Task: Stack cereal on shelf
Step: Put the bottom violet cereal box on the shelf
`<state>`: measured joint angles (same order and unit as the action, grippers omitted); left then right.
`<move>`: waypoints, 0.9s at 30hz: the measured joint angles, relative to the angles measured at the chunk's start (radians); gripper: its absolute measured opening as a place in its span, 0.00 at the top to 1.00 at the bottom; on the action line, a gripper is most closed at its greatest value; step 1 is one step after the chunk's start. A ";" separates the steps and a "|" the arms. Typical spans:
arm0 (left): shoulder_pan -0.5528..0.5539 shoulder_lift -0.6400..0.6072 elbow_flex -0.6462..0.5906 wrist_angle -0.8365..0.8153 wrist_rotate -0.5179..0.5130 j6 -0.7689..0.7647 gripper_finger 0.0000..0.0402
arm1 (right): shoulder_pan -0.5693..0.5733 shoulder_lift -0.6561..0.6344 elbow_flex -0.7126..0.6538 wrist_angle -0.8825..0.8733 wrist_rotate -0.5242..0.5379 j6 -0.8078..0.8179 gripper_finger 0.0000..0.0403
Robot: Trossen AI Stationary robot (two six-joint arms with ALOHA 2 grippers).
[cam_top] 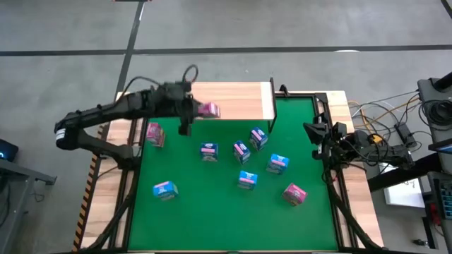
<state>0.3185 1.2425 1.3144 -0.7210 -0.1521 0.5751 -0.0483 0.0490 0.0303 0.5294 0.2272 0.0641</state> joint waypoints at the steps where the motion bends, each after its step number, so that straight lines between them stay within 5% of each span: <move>1: 0.035 0.003 0.000 0.005 0.013 0.021 0.63 | 0.000 0.000 0.000 0.000 0.006 -0.002 0.98; 12: 0.226 0.057 0.033 0.081 0.040 0.174 0.63 | 0.000 0.000 0.000 0.001 0.033 -0.013 0.98; 22: 0.272 0.253 0.414 -0.276 0.100 0.160 0.63 | 0.000 0.000 0.000 0.004 0.040 -0.026 0.98; 27: 0.355 0.331 0.526 -0.350 0.225 0.179 0.63 | 0.000 0.000 0.000 0.004 0.039 -0.025 0.98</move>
<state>0.6734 1.5738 1.8402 -1.0714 0.0731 0.7538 -0.0483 0.0490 0.0303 0.5335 0.2665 0.0387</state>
